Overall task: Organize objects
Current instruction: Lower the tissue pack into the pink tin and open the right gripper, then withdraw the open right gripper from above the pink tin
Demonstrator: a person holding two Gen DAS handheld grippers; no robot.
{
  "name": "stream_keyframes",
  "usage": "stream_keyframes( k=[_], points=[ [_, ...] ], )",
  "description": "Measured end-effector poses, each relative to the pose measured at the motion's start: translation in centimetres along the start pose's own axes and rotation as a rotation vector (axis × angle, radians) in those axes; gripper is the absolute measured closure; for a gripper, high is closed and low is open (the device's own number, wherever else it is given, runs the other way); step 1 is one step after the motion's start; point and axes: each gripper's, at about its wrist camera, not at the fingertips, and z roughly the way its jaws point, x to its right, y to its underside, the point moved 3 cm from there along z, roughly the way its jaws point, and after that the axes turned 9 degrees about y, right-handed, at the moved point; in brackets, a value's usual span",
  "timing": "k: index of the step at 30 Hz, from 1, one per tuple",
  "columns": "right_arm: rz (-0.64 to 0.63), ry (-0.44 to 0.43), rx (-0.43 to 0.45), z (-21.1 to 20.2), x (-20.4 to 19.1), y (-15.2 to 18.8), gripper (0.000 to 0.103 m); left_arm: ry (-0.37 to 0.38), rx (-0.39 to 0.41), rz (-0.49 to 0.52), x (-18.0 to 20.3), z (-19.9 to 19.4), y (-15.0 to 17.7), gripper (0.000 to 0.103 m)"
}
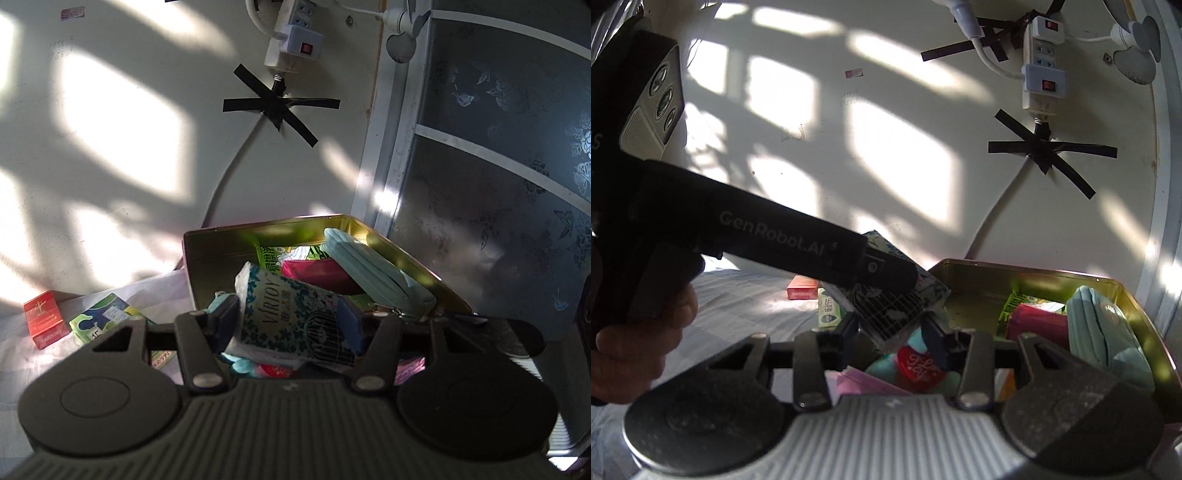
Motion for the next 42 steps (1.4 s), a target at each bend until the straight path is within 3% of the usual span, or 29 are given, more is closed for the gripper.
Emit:
stream_keyframes(
  k=[3, 4, 6, 7, 11, 17, 42],
  points=[
    [0.026, 0.072, -0.002, 1.4, 3.0, -0.3, 0.061, -0.009, -0.022, 0.032, 0.8, 3.4, -1.2, 0.042],
    [0.037, 0.106, -0.001, 1.9, 4.0, -0.4, 0.052, -0.023, -0.031, 0.034, 0.8, 4.4, -1.5, 0.041],
    [0.053, 0.201, -0.015, 3.3, 5.8, -0.4, 0.045, -0.132, -0.065, 0.03, 0.8, 6.5, -1.9, 0.03],
    [0.063, 0.242, -0.021, 3.7, 6.7, -0.3, 0.045, -0.177, -0.076, 0.024, 0.7, 6.9, -1.9, 0.03],
    [0.155, 0.244, 0.005, 3.6, 8.8, 0.8, 0.045, -0.276, -0.062, 0.024, 1.0, 6.0, -1.0, 0.02],
    [0.214, 0.243, 0.025, 3.6, 9.2, 2.5, 0.045, -0.381, 0.006, 0.094, 2.5, 2.7, 0.8, 0.019],
    [0.193, 0.227, 0.025, 3.6, 8.3, 3.0, 0.043, -0.442, -0.001, 0.071, 1.8, 2.8, 1.9, 0.019]
  ],
)
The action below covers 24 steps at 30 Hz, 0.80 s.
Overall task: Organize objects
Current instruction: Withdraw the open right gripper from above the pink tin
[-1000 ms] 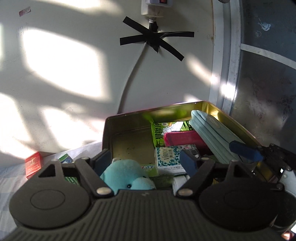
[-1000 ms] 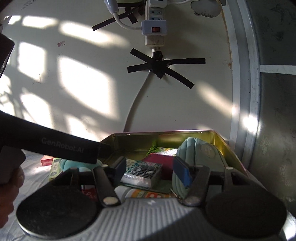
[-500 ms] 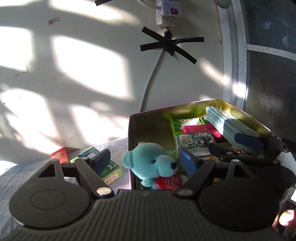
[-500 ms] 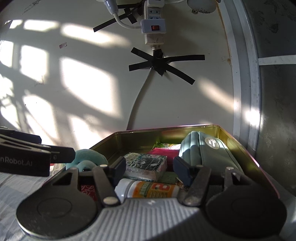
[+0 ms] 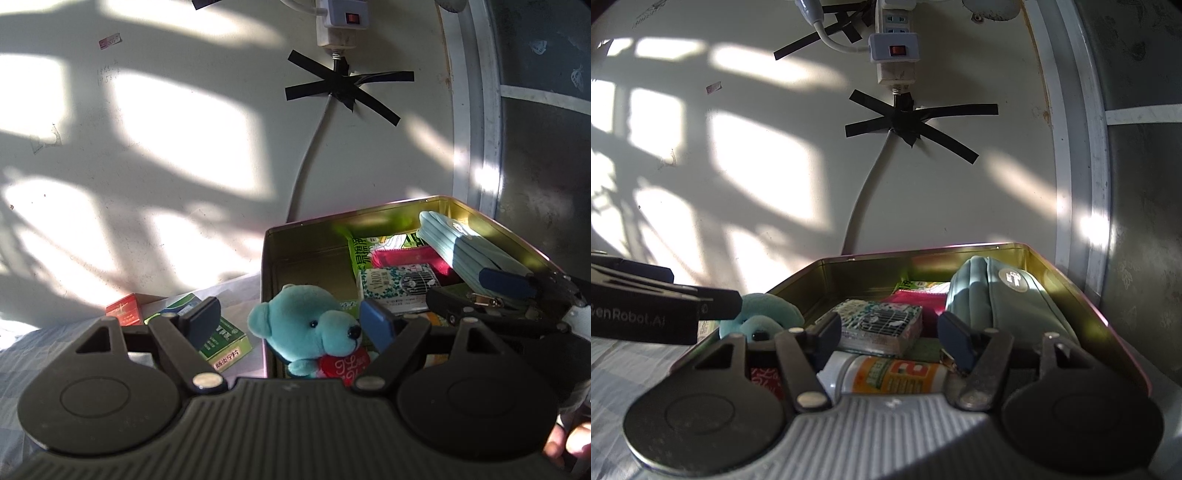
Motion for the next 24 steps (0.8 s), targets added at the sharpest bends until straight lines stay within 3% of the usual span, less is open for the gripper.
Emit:
stream_keyframes(
  k=[10, 16, 24],
  points=[
    [-0.031, 0.015, 0.021, -1.2, -1.0, -1.0, 0.04, 0.0, 0.017, -0.03, -1.5, -1.1, 0.0, 0.019],
    [-0.108, 0.054, -0.013, -2.7, -4.4, -2.2, 0.024, -0.094, 0.02, -0.109, -6.7, -3.3, 1.6, 0.019],
    [-0.162, 0.093, -0.039, -4.2, -8.6, -2.7, 0.022, -0.273, -0.008, -0.209, -14.0, -6.4, 5.9, 0.017]
  ],
)
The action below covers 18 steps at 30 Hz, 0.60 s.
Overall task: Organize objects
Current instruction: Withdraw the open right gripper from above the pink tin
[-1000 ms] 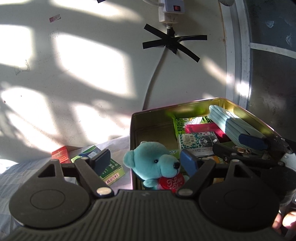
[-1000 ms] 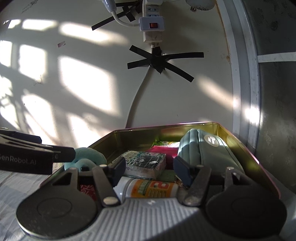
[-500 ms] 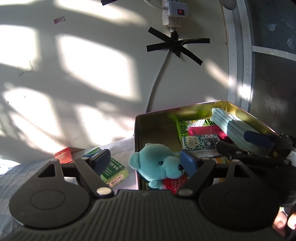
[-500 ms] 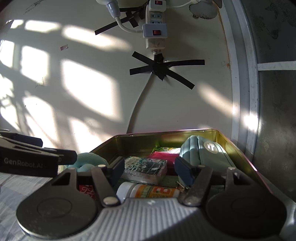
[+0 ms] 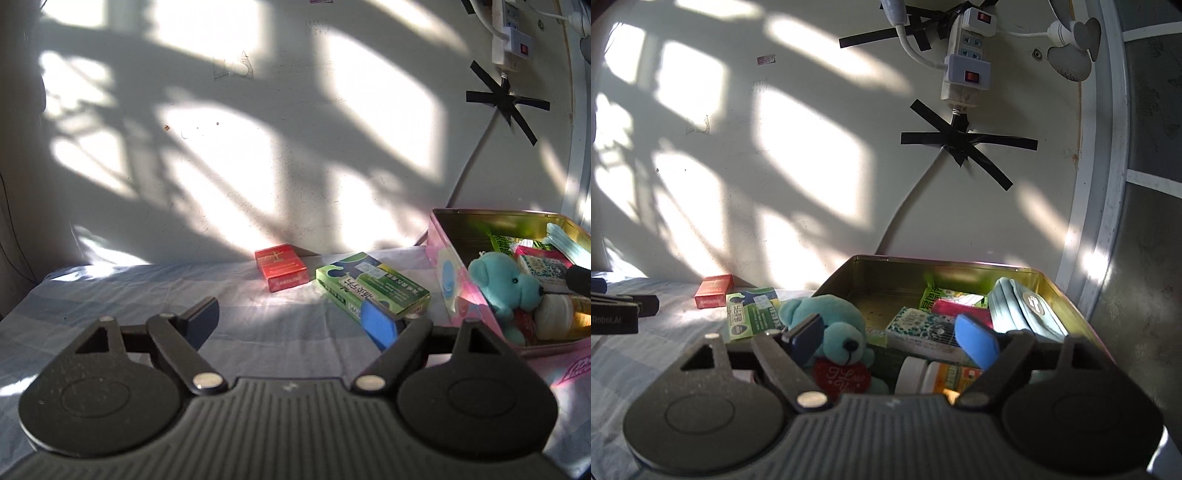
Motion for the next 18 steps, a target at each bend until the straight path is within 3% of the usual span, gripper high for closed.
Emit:
stream_keyframes(
  k=[6, 18],
  points=[
    [-0.044, 0.033, 0.01, -1.1, -2.1, -0.6, 0.022, -0.043, -0.03, -0.054, -3.8, -0.4, 2.0, 0.017],
    [-0.143, 0.072, 0.023, -2.1, -5.9, -1.2, 0.022, -0.054, -0.044, -0.127, -7.7, -0.5, 4.0, 0.016]
  ],
)
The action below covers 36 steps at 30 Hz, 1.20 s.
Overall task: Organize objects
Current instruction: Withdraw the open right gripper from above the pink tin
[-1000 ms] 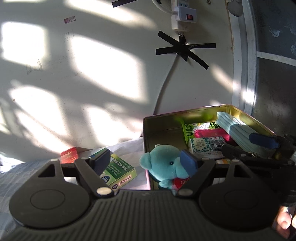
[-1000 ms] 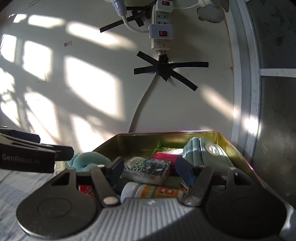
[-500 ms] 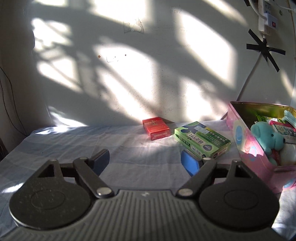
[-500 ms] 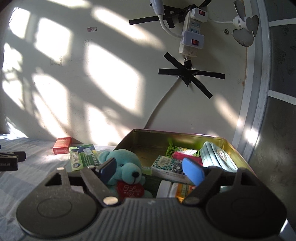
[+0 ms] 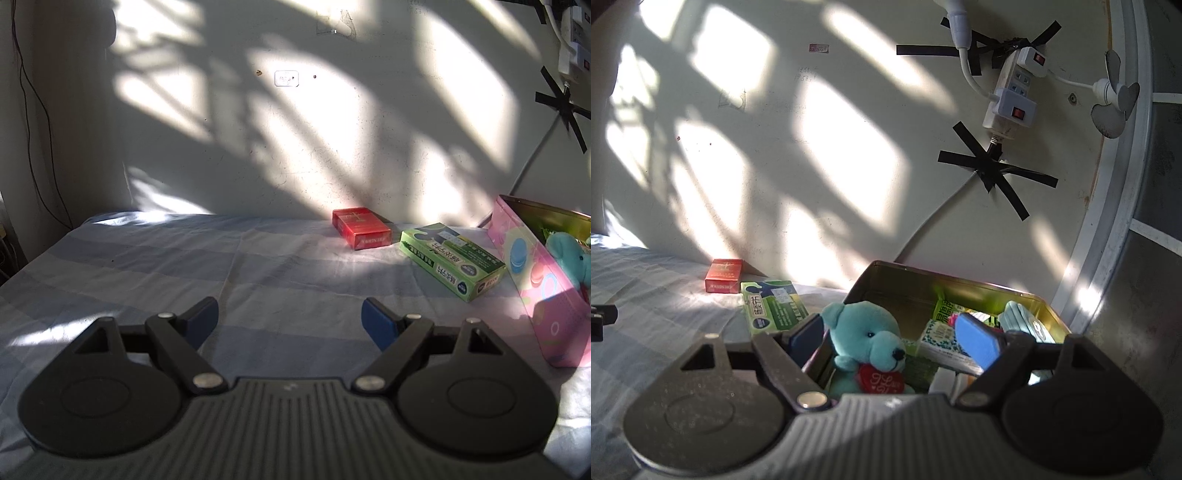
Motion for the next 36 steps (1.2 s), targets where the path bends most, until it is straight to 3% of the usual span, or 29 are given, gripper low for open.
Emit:
stream_keyframes(
  k=[20, 33, 36],
  points=[
    [-0.158, 0.074, 0.026, -0.4, -4.3, -0.9, 0.02, 0.018, -0.034, -0.087, -3.3, 1.6, 1.5, 0.016],
    [-0.174, 0.064, 0.023, -0.2, -4.9, -0.8, 0.019, 0.034, -0.043, -0.106, -3.7, 1.9, 1.5, 0.016],
    [-0.125, -0.004, 0.079, -1.5, -4.9, -1.5, 0.02, 0.031, -0.025, -0.115, -3.9, 1.6, 1.3, 0.016]
  ],
)
